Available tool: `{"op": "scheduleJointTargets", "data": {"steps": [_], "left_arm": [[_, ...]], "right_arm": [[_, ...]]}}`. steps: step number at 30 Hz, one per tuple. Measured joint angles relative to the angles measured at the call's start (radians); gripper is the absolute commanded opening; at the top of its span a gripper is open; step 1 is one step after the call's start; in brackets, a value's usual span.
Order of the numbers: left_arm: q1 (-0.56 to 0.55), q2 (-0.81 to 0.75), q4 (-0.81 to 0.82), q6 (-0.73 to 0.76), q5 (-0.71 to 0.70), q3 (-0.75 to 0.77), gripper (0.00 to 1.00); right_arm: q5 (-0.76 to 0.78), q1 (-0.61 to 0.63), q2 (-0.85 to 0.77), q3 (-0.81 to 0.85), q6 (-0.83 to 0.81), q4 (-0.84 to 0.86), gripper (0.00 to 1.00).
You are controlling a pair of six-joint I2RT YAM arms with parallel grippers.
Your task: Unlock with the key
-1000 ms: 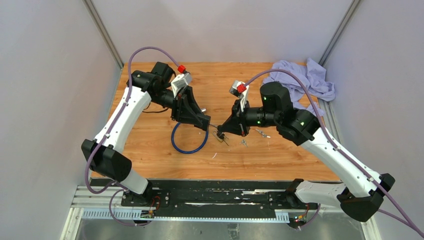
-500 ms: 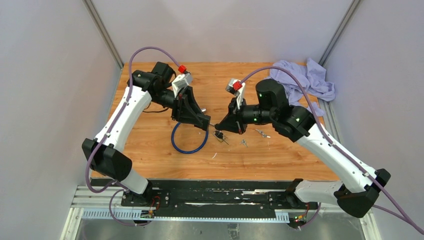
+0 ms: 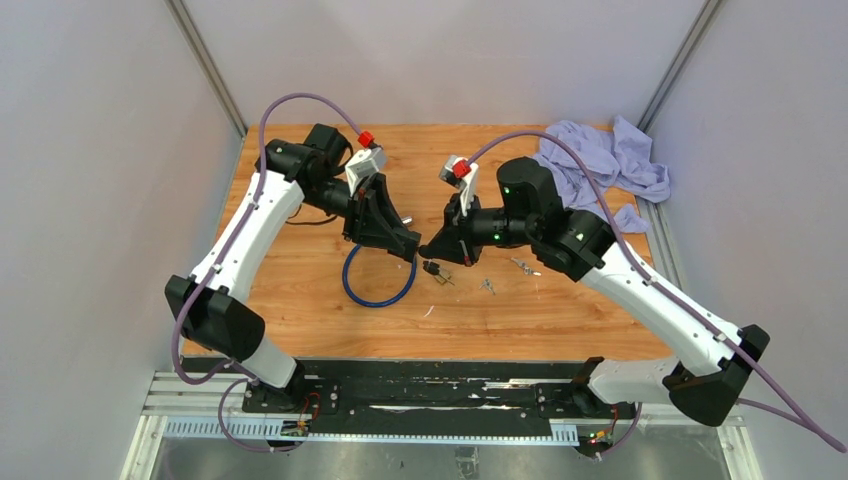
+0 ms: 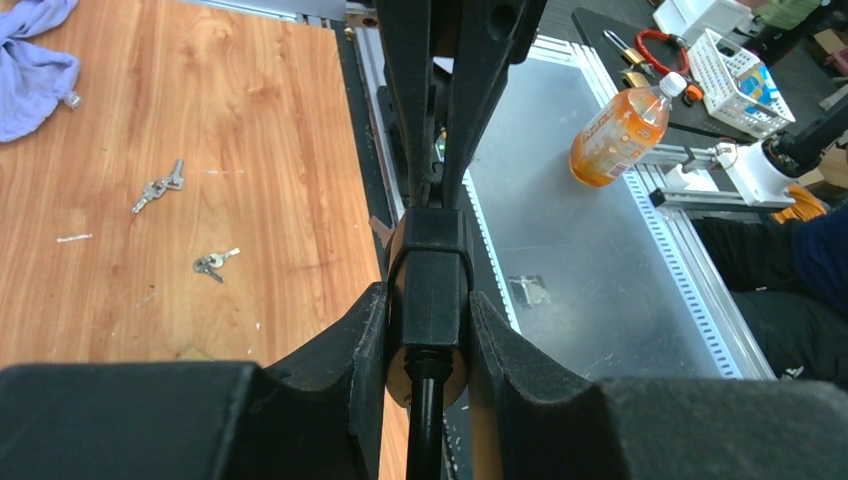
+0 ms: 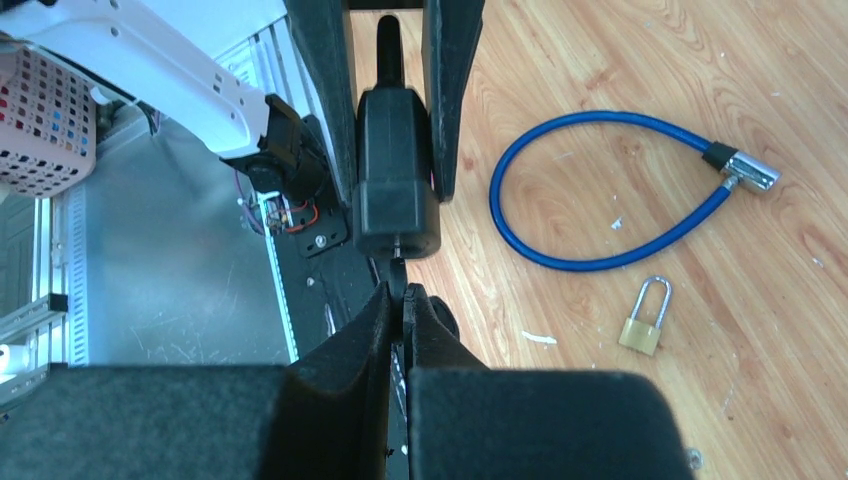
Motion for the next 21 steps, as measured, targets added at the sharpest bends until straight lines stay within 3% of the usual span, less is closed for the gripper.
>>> {"op": "scheduleJointTargets", "data": {"steps": [13, 21], "left_arm": [[0.019, 0.011, -0.040, 0.023, -0.073, 0.056, 0.00], [0.019, 0.011, -0.055, 0.059, -0.126, 0.088, 0.00]], "right_arm": [[0.008, 0.003, 0.055, 0.000, 0.110, 0.063, 0.01], [-0.220, -0.103, 0.075, -0.096, 0.327, 0.240, 0.01]]}}
